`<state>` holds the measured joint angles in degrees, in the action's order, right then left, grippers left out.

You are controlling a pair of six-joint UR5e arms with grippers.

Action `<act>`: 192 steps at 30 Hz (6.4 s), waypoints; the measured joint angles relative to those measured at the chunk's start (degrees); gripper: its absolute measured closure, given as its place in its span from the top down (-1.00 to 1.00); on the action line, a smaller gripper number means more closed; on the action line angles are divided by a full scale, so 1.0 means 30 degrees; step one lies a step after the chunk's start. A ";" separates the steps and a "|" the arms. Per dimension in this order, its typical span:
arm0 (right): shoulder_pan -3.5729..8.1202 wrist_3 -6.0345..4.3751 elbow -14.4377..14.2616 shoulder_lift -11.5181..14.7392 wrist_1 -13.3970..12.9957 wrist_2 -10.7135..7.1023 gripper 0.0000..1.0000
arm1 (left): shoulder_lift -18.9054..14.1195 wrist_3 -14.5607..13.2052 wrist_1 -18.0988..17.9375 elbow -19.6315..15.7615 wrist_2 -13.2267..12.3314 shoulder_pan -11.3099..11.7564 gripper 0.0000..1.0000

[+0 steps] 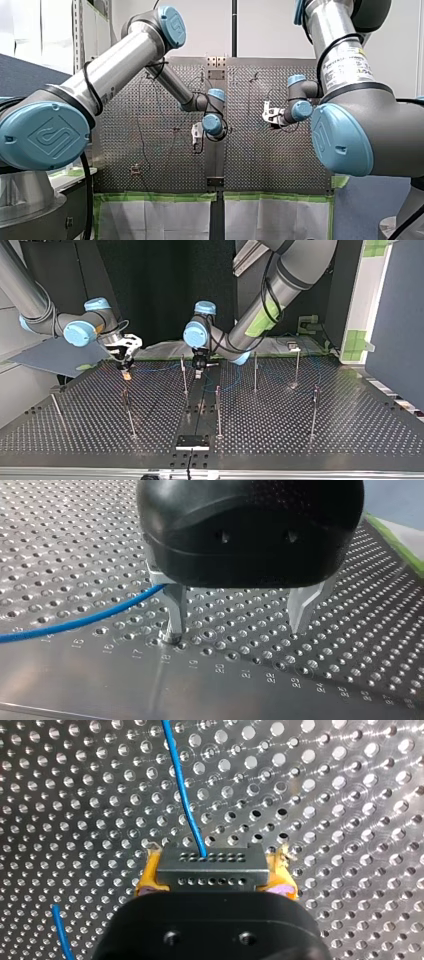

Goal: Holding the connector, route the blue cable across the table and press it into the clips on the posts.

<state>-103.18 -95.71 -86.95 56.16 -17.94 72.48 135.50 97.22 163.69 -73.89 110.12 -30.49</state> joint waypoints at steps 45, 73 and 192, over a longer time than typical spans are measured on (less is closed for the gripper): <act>0.0619 0.0204 0.0001 -0.0012 0.0197 -0.0513 -1.00 | -0.2538 0.0746 -0.0581 -0.2009 0.3828 -0.4950 1.00; 0.0857 0.0258 -0.0008 -0.0013 0.0263 -0.0530 -1.00 | 0.2015 0.1376 0.1527 0.2555 0.6698 -0.6517 1.00; 0.0707 0.0200 0.0688 0.0127 0.0904 -0.1722 -1.00 | 0.5546 0.1760 0.2075 1.0763 1.0005 -0.5581 -1.00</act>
<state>-101.06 -95.11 -84.88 56.54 -15.23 67.32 152.14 102.50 169.91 -41.60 140.13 -47.23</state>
